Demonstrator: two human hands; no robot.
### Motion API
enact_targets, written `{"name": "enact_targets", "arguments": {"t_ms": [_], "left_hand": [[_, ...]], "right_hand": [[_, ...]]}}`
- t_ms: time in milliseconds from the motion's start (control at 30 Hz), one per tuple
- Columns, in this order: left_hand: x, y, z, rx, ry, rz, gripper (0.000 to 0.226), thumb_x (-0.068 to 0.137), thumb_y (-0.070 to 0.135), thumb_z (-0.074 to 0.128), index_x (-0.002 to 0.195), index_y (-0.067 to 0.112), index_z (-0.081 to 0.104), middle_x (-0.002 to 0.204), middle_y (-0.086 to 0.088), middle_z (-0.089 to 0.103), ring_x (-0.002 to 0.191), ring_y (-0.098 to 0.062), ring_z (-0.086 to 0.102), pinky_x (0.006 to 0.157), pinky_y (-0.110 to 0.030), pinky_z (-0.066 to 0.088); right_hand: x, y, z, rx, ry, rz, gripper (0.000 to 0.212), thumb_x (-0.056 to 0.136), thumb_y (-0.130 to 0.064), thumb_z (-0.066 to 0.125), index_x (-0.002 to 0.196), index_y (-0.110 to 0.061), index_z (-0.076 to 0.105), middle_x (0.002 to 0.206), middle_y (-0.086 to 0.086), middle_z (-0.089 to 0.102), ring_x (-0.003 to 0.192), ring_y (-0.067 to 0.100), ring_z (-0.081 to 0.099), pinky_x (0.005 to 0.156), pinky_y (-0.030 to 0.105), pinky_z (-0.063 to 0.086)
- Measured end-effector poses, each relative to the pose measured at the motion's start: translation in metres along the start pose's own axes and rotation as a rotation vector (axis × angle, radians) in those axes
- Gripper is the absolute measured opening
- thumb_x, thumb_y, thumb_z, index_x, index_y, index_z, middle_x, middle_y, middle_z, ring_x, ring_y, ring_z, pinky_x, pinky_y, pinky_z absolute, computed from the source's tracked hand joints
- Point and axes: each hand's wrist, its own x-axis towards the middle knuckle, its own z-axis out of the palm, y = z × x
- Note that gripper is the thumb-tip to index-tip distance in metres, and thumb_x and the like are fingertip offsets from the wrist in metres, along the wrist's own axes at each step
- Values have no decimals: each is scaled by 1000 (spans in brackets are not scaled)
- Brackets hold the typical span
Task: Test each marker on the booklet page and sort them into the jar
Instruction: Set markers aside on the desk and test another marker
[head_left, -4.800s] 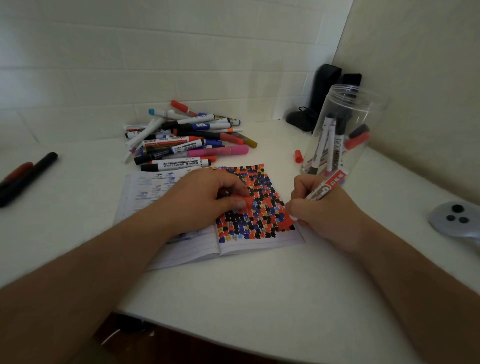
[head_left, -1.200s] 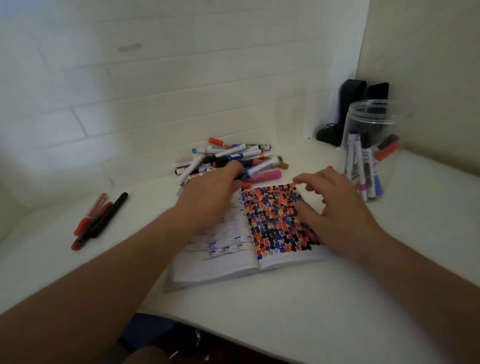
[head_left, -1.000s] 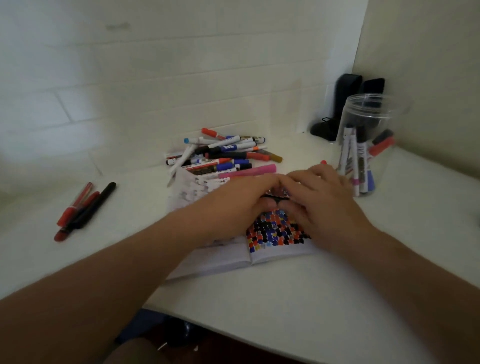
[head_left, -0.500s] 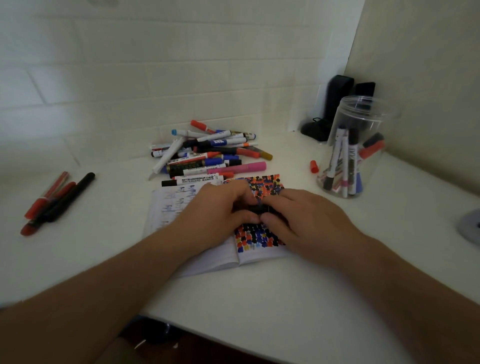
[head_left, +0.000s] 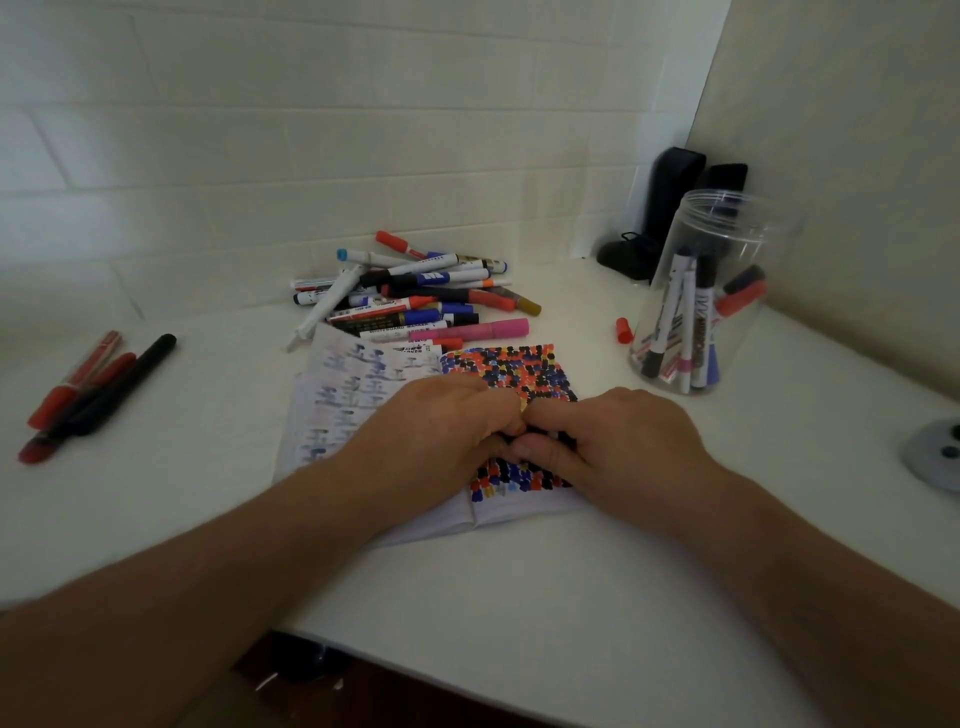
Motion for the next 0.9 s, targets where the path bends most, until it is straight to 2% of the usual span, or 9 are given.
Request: {"name": "enact_targets", "arguments": {"t_ms": [167, 267, 367, 433, 500, 600, 667, 767, 900], "left_hand": [[2, 4, -1, -4, 16, -16, 5, 86, 19, 67, 90, 17, 66, 73, 0, 63, 65, -16, 53, 54, -29, 41], [5, 4, -3, -75, 13, -230, 13, 95, 36, 69, 97, 25, 62, 82, 10, 65, 70, -8, 55, 58, -26, 40], [5, -3, -2, -129, -16, -434, 22, 93, 47, 68, 102, 39, 51, 87, 23, 57, 78, 4, 54, 64, -14, 39], [5, -6, 0, -131, -39, -469, 24, 91, 50, 71, 100, 41, 51, 86, 24, 57, 79, 8, 54, 64, -11, 37], [7, -6, 0, -130, -71, -475, 24, 88, 50, 74, 96, 42, 53, 85, 24, 59, 74, 10, 54, 60, -8, 33], [8, -6, -1, -174, -94, -488, 23, 86, 46, 78, 94, 40, 58, 86, 24, 62, 73, 9, 55, 60, -9, 32], [7, -8, 0, -206, -108, -486, 22, 84, 45, 80, 94, 41, 61, 87, 23, 64, 79, 10, 56, 64, -13, 37], [8, -10, -1, -234, -130, -496, 21, 83, 45, 81, 98, 42, 66, 89, 23, 66, 84, 8, 58, 70, -19, 44], [9, -11, 0, -263, -145, -490, 23, 80, 48, 82, 99, 39, 71, 91, 23, 69, 88, 6, 61, 78, -21, 52]], "right_hand": [[-1, -5, -12, -2, -101, 89, 60, 88, -82, 9, 110, -38, 43, 68, -8, 57, 56, 5, 51, 49, 27, 34], [-3, -2, -24, 202, -152, 256, 42, 95, -72, 31, 100, -31, 35, 68, -6, 52, 57, 7, 48, 53, 30, 43], [-7, 21, -37, 907, -11, 529, 23, 104, -14, 42, 83, -21, 47, 73, 1, 54, 63, 16, 48, 63, 43, 52], [-14, 36, -50, 1660, 43, 556, 33, 87, 4, 34, 91, -15, 60, 91, 10, 64, 76, 21, 58, 66, 38, 54], [-21, 53, -55, 2035, 62, 467, 56, 80, 13, 33, 106, -18, 71, 107, 10, 68, 88, 21, 64, 70, 31, 58], [-24, 62, -48, 2031, 39, 316, 49, 83, 4, 73, 125, -20, 68, 112, 8, 68, 93, 19, 66, 75, 28, 58], [-26, 63, -39, 2000, -50, 256, 48, 77, -10, 89, 120, -16, 69, 104, 11, 66, 85, 19, 65, 71, 27, 57], [-24, 51, -30, 1691, -81, 293, 23, 83, -26, 84, 87, -12, 66, 64, 8, 50, 51, 17, 41, 46, 25, 34], [-23, 35, -25, 1410, -105, 391, 15, 76, -11, 71, 77, -13, 56, 51, 4, 39, 44, 16, 24, 44, 22, 22]]}}
